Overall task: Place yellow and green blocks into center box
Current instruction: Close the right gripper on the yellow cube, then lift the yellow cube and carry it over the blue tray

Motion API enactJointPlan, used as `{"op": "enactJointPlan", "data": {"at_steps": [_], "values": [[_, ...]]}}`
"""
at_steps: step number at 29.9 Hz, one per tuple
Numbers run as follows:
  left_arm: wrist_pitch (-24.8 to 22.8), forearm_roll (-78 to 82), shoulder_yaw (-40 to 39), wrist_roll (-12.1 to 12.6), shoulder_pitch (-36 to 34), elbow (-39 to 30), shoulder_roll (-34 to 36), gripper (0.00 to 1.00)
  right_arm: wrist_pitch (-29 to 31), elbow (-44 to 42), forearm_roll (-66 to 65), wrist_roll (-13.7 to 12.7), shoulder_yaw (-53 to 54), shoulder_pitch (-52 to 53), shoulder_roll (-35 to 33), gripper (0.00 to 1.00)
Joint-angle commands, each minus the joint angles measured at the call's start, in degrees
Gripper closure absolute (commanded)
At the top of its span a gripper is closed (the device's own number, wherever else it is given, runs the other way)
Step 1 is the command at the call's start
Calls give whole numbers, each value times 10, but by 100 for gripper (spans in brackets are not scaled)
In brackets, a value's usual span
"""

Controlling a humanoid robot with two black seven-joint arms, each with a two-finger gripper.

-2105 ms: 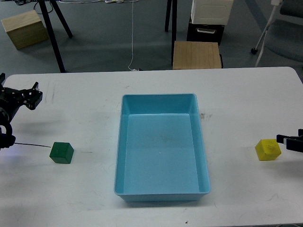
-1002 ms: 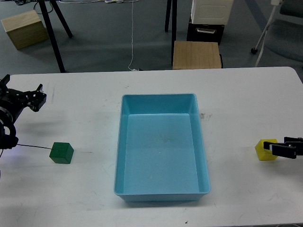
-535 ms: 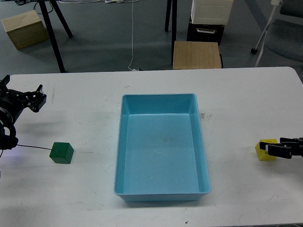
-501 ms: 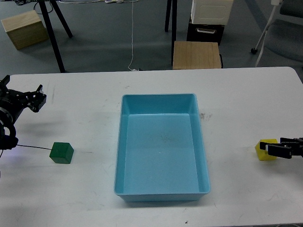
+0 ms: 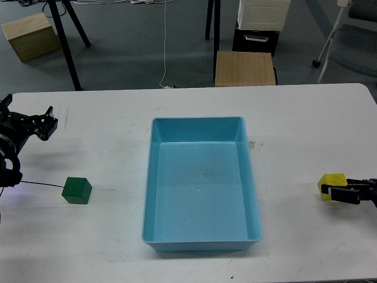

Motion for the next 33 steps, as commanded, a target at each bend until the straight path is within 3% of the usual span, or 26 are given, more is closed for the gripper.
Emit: {"op": "enactJointPlan", "data": {"at_steps": [1,12,20,29,33], "values": [[0,0,7,-7,1,0,0,0,-1,0,0,1,-1,-1,0,2],[0,0,10,-8,1,0,1,0,-7,0,0,10,-2,-2,0,6],[0,0,10,-8,1,0,1,0,-7,0,0,23,-2,-1,0,40],[0,0,10,-8,1,0,2,0,-8,1,-1,26,-3,-2,0,45],[0,0,10,-8,1,0,1,0,-7,1,-1,26,-2,-1,-1,54]]}}
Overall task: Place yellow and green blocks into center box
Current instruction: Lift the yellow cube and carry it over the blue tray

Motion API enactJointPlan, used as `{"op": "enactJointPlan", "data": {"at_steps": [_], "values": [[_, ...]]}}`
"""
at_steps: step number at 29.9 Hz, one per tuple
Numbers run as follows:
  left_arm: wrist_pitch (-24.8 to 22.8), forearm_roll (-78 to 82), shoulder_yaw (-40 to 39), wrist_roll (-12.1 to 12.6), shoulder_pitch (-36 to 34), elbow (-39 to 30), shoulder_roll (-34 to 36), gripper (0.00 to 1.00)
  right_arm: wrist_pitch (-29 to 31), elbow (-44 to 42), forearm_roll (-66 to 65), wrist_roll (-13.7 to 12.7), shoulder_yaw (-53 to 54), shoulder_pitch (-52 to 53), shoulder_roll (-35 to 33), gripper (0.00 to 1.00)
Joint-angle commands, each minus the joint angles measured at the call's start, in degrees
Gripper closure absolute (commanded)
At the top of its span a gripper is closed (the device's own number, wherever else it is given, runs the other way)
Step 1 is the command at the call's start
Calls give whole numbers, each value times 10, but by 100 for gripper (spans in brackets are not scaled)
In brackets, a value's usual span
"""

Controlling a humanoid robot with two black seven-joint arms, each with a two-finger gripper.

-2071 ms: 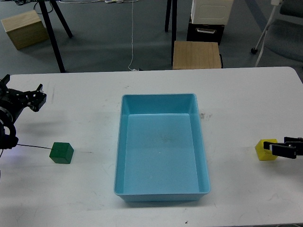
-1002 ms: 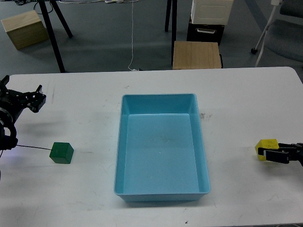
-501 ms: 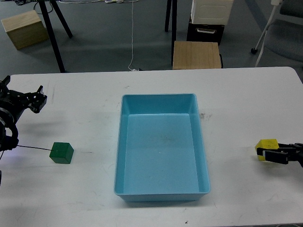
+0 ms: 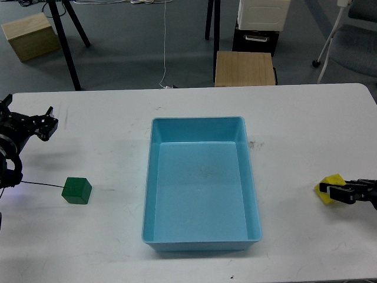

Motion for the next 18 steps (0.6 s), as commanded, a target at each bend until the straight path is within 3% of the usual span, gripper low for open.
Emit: {"op": "enactJointPlan", "data": {"at_steps": [1,8,14,18], "values": [[0,0,0,0,0,0,-1,0,-1,1,1,1,0,2,-1,57],[0,0,1,0,0,0,0,0,-35,16,13,29,8,29,-6,59],[0,2,1,0,-1,0,0,0,-86,120,93,29,49,54,-23,59],[1,4,0,0,-1,0,1,0,-88,165,130,29,47,92,-22,59]]}}
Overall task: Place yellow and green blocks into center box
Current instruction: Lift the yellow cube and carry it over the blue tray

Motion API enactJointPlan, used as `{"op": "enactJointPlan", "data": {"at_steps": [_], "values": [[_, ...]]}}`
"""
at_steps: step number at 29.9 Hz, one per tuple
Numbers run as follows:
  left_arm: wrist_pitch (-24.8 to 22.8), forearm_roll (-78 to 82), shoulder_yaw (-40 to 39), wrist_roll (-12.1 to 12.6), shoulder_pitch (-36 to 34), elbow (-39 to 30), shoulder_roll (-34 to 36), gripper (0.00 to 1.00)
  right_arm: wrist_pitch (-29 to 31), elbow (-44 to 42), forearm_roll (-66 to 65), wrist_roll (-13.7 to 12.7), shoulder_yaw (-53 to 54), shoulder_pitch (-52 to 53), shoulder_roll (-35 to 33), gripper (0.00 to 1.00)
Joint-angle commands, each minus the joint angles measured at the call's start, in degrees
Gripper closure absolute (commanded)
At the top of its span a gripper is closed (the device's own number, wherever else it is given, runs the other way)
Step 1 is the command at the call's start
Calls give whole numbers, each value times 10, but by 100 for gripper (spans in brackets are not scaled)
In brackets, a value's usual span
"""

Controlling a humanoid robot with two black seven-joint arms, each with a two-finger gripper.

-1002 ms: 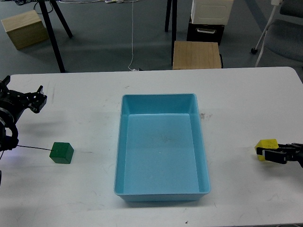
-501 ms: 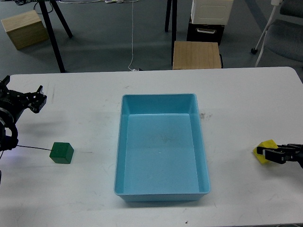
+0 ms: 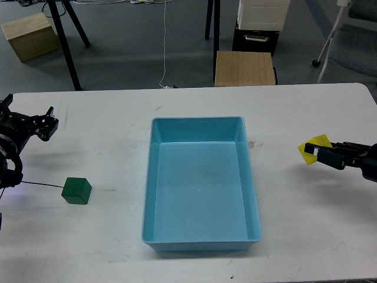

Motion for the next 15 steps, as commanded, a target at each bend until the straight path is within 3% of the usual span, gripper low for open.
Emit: {"op": "enactJointPlan", "data": {"at_steps": [1,6,11,15], "values": [[0,1,-1,0,0,0,0,0,-1,31,31,0,-2,32,2,59],[1,2,-1,0,0,1,1,0,6,31,44,0,-19,67,45,58],[1,2,-1,0,0,1,1,0,5,21,44,0,-106,129,112,58],[1,2,-1,0,0,1,2,0,4,-30,50,0,-142,153,182,58]]}}
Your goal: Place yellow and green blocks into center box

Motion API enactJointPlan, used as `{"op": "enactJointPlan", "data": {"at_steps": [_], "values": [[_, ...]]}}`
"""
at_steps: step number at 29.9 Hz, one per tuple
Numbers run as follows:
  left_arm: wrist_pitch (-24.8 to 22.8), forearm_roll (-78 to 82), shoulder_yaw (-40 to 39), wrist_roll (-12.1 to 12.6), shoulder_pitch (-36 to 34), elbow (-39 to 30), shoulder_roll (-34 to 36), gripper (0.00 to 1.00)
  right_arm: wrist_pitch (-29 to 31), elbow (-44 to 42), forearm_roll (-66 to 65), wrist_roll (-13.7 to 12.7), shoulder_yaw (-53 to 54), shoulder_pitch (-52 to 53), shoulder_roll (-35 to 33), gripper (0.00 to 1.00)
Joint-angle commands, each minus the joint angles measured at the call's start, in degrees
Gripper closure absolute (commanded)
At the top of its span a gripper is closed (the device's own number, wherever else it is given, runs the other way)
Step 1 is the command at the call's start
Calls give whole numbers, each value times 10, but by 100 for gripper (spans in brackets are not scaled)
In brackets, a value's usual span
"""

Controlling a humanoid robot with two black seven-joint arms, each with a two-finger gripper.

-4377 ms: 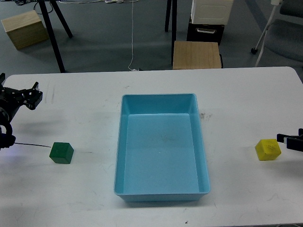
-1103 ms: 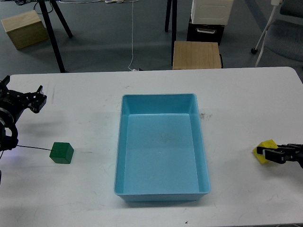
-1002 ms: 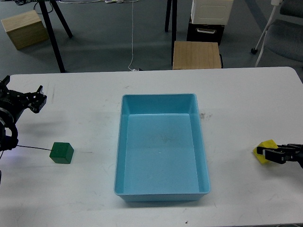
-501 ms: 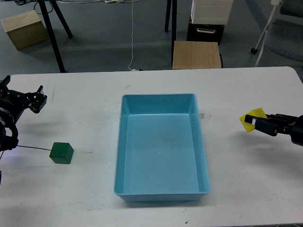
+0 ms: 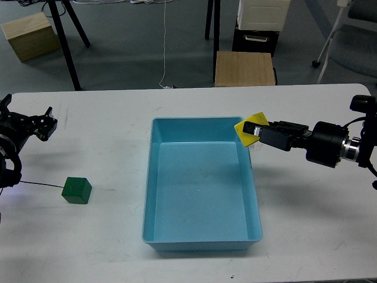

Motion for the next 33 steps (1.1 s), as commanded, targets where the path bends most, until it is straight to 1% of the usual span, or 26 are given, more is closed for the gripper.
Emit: {"op": "enactJointPlan", "data": {"at_steps": [1,3,6,9,11,12,13,14,15,31,33], "values": [[0,0,-1,0,0,0,1,0,0,-55,5,0,-30,17,76,58],[0,0,-2,0,1,0,1,0,0,-74,6,0,-38,18,99,58],[0,0,-3,0,1,0,2,0,1,-80,5,0,-52,18,109,57],[0,0,-3,0,1,0,3,0,1,-95,5,0,-54,14,112,53],[0,0,-2,0,0,0,1,0,1,-111,6,0,-54,15,128,49],[0,0,-1,0,0,0,0,0,1,-115,7,0,-54,16,137,44],[0,0,0,0,0,0,0,0,1,-120,7,0,-53,17,142,29],[0,0,0,0,0,0,0,0,0,-122,9,0,-51,17,143,5],[0,0,0,0,0,0,0,0,0,-122,13,0,-50,17,143,0],[0,0,0,-1,-2,2,2,0,-2,-121,24,0,-38,22,139,0],[1,0,0,-5,-2,2,2,0,-2,-121,27,0,-39,27,139,0]]}}
